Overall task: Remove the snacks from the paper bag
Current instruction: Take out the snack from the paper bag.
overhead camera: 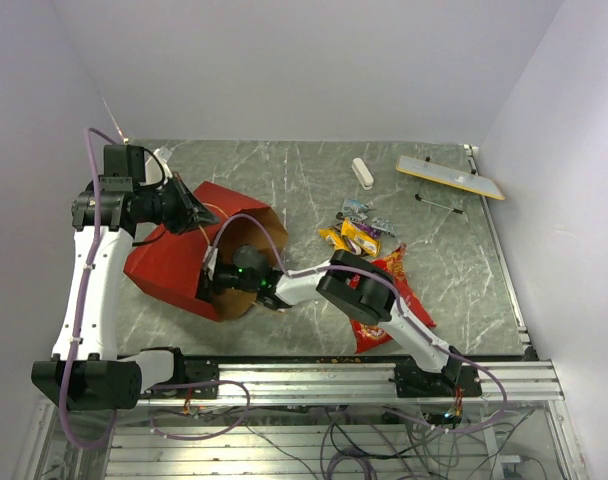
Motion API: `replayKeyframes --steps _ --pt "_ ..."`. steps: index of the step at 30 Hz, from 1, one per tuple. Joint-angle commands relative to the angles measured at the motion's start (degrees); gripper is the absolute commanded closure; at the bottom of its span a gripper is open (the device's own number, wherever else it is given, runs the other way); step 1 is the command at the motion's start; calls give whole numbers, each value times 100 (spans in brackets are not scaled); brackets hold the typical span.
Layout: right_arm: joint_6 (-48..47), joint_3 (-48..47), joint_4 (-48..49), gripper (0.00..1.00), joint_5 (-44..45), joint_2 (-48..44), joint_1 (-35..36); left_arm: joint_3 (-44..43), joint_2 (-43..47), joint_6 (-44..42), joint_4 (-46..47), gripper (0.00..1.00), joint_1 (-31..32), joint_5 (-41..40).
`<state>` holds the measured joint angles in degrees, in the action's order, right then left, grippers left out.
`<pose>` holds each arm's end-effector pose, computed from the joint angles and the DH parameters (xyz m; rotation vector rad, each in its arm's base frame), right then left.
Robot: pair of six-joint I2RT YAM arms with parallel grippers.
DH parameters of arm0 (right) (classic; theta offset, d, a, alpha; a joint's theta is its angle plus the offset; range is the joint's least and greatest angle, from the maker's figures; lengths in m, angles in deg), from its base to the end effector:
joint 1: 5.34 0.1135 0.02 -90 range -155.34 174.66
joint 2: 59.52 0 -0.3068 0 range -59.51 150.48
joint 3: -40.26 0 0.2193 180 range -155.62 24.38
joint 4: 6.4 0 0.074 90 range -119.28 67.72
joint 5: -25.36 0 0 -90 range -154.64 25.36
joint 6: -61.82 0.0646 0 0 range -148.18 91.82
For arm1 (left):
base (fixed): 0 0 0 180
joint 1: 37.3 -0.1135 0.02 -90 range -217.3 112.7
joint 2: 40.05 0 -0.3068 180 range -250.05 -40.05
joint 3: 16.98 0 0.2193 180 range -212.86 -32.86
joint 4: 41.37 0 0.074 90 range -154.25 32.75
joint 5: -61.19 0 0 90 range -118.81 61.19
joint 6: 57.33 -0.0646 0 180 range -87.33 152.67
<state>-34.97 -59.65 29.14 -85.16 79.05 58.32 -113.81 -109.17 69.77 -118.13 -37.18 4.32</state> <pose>0.2262 0.5079 0.1722 -1.2209 1.2229 1.0391 0.1887 -0.0357 0.4054 -0.5226 2.4267 -0.9895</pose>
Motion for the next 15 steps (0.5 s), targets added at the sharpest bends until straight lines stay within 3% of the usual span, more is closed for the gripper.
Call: replayKeyframes --steps 1,5,9,15 --pt "-174 -557 -536 12 243 327 86 -42 27 61 126 93 19 376" --pt "-301 -820 -1122 21 762 561 103 -42 46 -49 -91 93 20 238" --pt "-567 -867 -1534 37 1371 602 104 117 119 -22 -151 93 19 112" --pt "-866 -494 -1491 54 2031 299 74 231 184 -42 -292 93 15 -182"
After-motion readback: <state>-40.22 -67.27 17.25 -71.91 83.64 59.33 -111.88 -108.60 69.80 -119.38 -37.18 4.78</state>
